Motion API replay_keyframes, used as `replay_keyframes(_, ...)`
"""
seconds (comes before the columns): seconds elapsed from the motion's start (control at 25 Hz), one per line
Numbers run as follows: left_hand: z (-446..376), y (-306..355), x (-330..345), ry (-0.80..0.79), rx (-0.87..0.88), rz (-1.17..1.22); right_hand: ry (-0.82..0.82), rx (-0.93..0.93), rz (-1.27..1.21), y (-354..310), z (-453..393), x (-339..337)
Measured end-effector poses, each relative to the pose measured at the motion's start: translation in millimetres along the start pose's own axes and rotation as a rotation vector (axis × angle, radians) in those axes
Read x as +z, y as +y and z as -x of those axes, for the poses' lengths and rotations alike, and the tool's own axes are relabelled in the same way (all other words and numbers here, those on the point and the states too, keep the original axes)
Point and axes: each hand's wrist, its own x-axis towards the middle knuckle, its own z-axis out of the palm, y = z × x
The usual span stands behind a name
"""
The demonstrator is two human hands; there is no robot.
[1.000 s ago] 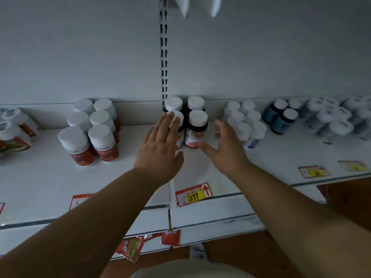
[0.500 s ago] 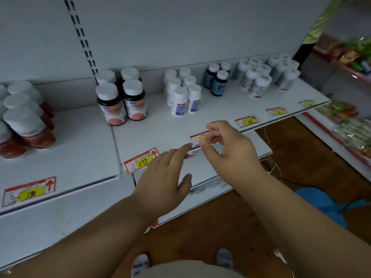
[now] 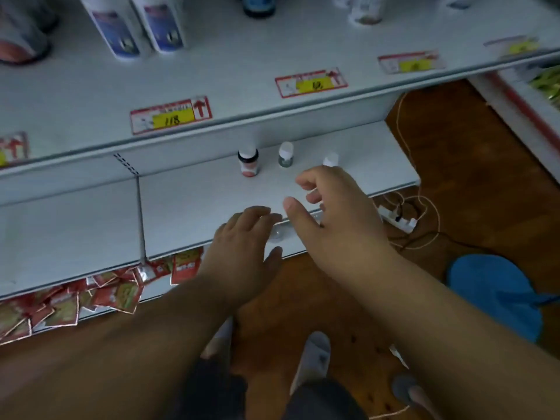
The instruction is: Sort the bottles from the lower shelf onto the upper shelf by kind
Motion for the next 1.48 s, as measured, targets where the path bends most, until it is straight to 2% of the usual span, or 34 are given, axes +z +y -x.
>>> replay_keyframes(0.16, -45.4, -65.3, 82.4, 0.013, -0.142, -0.003, -0.069, 0.109, -0.072, 76.3, -52.3, 92.7)
replay_keyframes(0.28, -88.5, -119.4, 120.3, 0.025, -0.146, -0.067, -0.074, 0.175, -0.170, 126.0, -108.7, 162.1)
replay_keyframes(0.4, -124.0, -152.8, 139.8, 0.062, -0.149, -0.124, -0.009, 0.196, -0.230, 163.8, -167.5, 221.6)
replay_keyframes(0.56, -145.9, -183.0, 157.2, 0.072, -0.127, -0.168, 0.035, 0.139, -0.317, 179.0, -242.5, 285.4)
replay_keyframes(0.76, -142.4, -202.3, 147.6, 0.064, -0.175, -0.124, -0.027, 0.118, -0.423, 183.3, -295.6, 313.1)
replay_keyframes(0.88, -124.3, -181.1, 129.1, 0.111, -0.331, 0.213, -0.038, 0.212, -0.692, 169.8, -254.3, 294.0)
replay_keyframes(1.04, -62.1, -113.1, 83.9, 0.153, -0.488, 0.572, -0.192, 0.303, -0.971, 120.6, -143.0, 205.8)
replay_keyframes(1.16, 8.8, -30.4, 17.7, 0.121, -0.565, 0.740, -0.273, 0.368, -0.960, 57.9, -62.2, 107.7)
replay_keyframes(1.28, 65.8, 33.5, -47.4, 0.146, -0.585, 0.816, -0.303, 0.293, -0.882, -6.5, -15.7, 23.8)
replay_keyframes(1.48, 101.2, 61.2, -129.4, 0.238, -0.412, 0.800, -0.295, 0.166, -0.876, -92.5, -2.3, -43.2)
